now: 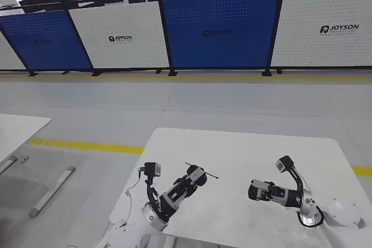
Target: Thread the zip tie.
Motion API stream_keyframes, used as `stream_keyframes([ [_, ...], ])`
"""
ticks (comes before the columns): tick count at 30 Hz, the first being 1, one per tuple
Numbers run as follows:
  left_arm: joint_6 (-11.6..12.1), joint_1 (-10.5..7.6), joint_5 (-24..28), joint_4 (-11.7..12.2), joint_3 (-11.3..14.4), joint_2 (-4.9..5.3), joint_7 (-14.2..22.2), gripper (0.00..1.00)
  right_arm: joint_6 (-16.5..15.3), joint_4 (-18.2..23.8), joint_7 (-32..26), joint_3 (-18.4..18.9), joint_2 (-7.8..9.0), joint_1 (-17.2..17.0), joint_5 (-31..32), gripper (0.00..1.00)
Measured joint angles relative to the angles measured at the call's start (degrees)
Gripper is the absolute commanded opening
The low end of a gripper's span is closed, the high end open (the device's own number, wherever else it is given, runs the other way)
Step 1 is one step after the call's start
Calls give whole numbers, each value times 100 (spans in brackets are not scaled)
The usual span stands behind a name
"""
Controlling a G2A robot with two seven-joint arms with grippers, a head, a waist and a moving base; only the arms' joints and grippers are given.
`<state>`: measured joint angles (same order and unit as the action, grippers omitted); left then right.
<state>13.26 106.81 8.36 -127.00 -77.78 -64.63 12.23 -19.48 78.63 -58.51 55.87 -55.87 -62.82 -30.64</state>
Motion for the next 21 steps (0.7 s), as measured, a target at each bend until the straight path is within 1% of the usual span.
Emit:
stream_keyframes([
  [7,-36,-8,-16,28,6,1,6,0,0,0,0,0,0,0,0,100],
  [9,-151,-101,-242,198,124,-5,19,0,0,0,0,0,0,0,0,100],
  [11,-265,-230,-511,409,332,-21,-2,0,0,0,0,0,0,0,0,100],
  [15,-404,-511,-889,820,707,-67,-187,0,0,0,0,0,0,0,0,100],
  [18,-440,-758,-1077,1194,938,-116,-460,0,0,0,0,0,0,0,0,100],
  [19,-444,-888,-1127,1396,1036,-141,-583,0,0,0,0,0,0,0,0,100],
  [21,-445,-1098,-1240,1719,1196,-182,-761,0,0,0,0,0,0,0,0,100],
])
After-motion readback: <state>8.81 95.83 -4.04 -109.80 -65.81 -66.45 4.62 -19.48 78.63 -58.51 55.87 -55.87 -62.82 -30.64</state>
